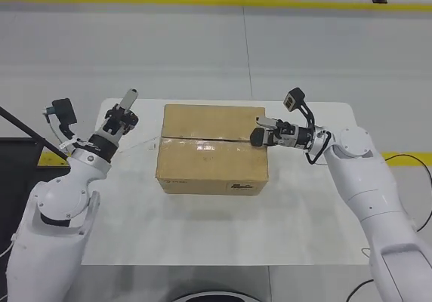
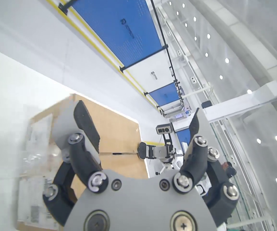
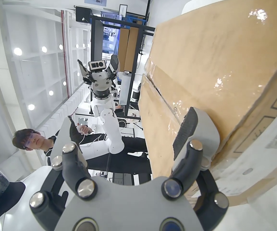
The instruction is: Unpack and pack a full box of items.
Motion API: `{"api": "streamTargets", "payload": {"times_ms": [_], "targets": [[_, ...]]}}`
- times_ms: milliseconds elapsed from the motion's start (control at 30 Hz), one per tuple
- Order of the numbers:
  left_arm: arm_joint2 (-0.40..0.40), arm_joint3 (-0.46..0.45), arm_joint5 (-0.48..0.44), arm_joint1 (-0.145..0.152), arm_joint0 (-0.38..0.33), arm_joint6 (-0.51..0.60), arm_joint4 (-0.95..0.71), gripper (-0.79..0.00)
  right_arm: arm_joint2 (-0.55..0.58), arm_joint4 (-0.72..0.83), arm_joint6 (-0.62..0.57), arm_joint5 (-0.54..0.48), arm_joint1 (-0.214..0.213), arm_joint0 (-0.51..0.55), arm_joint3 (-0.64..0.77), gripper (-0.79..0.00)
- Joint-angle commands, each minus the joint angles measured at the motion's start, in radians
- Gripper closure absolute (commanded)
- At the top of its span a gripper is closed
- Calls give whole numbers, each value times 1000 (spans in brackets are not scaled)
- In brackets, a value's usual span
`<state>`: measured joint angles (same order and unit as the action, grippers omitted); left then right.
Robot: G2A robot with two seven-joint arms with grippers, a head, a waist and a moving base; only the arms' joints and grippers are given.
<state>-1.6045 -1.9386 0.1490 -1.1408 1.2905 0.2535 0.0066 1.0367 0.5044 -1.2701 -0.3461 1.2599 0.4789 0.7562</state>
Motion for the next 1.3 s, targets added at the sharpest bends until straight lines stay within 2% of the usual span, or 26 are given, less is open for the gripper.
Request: {"api": "streamTargets", "payload": {"times_ms": [0,133,533,633,833,933,1033,1133,1267], "targets": [[-55,-7,-1,2,30,-9,-10,-785,-6,1,-2,-3,3,-5,-12,-785],[-132,-31,-5,6,72,-9,-26,-785,-12,6,-7,-11,8,-13,-31,-785],[-132,-31,-5,6,72,-9,-26,-785,-12,6,-8,-12,9,-14,-33,-785],[-138,-37,-5,3,92,-47,-34,-785,-12,6,-8,-12,9,-14,-33,-785],[-113,-69,-52,-14,257,-114,-128,-785,-12,6,-8,-12,9,-14,-33,-785],[-86,-57,-87,-22,345,-121,-166,-785,-12,6,-8,-12,9,-14,-33,-785],[-50,-30,-103,-29,394,-119,-224,-785,-12,6,-8,-12,9,-14,-33,-785],[-15,14,-96,-33,398,-121,-216,-785,-12,6,-8,-12,9,-14,-33,-785],[33,110,-55,-41,325,-155,-215,-785,-12,6,-8,-12,9,-14,-33,-785]]}}
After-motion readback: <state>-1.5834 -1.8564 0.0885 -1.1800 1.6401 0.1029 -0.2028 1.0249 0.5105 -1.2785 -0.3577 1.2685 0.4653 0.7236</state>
